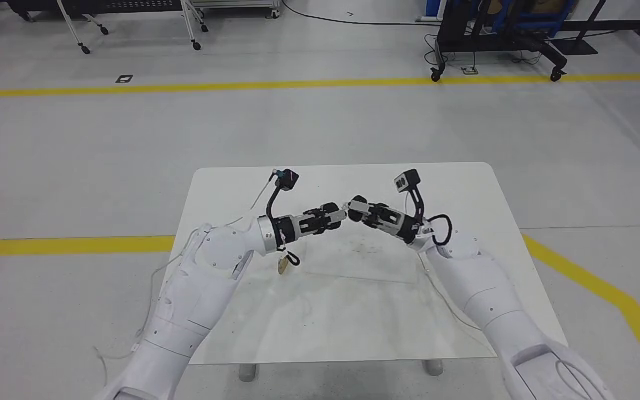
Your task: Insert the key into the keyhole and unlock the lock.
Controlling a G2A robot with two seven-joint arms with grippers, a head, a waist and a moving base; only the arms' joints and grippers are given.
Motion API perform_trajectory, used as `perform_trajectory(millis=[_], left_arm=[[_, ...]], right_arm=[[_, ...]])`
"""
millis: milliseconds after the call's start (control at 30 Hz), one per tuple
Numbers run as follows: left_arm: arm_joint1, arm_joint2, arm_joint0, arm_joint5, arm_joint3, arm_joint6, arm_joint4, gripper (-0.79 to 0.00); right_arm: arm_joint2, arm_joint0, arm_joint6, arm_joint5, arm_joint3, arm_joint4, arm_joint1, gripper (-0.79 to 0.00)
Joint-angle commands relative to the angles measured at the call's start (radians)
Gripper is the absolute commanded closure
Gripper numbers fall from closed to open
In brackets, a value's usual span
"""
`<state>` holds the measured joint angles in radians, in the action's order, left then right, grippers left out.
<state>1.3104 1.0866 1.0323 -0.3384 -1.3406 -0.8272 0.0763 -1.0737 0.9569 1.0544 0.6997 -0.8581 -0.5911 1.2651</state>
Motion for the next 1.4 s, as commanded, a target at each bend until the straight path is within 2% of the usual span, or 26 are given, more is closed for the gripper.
perform_trajectory(millis=[0,267,333,367,667,700,733,800,1100,1367], left_arm=[[-0.001,-0.002,-0.004,0.007,0.001,0.002,0.014,-0.172],[-0.004,-0.009,-0.008,0.014,0.003,0.013,0.019,-0.092],[-0.005,-0.01,-0.009,0.014,0.004,0.013,0.018,-0.049],[-0.005,-0.011,-0.009,0.014,0.004,0.014,0.017,0.0],[-0.009,-0.017,-0.014,0.006,0.008,0.012,0.014,0.0],[-0.009,-0.018,-0.015,0.005,0.009,0.013,0.014,0.0],[-0.01,-0.018,-0.015,0.004,0.009,0.014,0.015,0.0],[-0.011,-0.014,-0.018,0.0,0.008,0.016,0.018,0.0],[-0.033,0.065,-0.001,-0.022,-0.02,0.042,0.024,0.0],[-0.064,0.136,0.022,-0.025,-0.091,0.026,0.185,0.0]], right_arm=[[-0.004,0.004,0.001,0.004,-0.006,0.003,-0.002,0.0],[-0.014,0.016,-0.005,0.018,-0.023,0.034,-0.007,0.0],[-0.016,0.019,-0.004,0.02,-0.029,0.039,-0.008,0.0],[-0.016,0.02,-0.003,0.02,-0.032,0.042,-0.008,0.0],[-0.017,0.029,-0.003,0.011,-0.047,0.05,-0.01,0.0],[-0.016,0.029,0.004,0.004,-0.048,0.047,-0.01,-0.209],[-0.014,0.029,0.017,-0.008,-0.05,0.038,-0.01,-0.785],[-0.018,0.027,0.049,-0.031,-0.05,0.011,-0.011,-0.785],[-0.018,0.027,0.049,-0.031,-0.05,0.011,-0.011,-0.785],[-0.018,0.027,0.049,-0.031,-0.05,0.011,-0.011,-0.785]])
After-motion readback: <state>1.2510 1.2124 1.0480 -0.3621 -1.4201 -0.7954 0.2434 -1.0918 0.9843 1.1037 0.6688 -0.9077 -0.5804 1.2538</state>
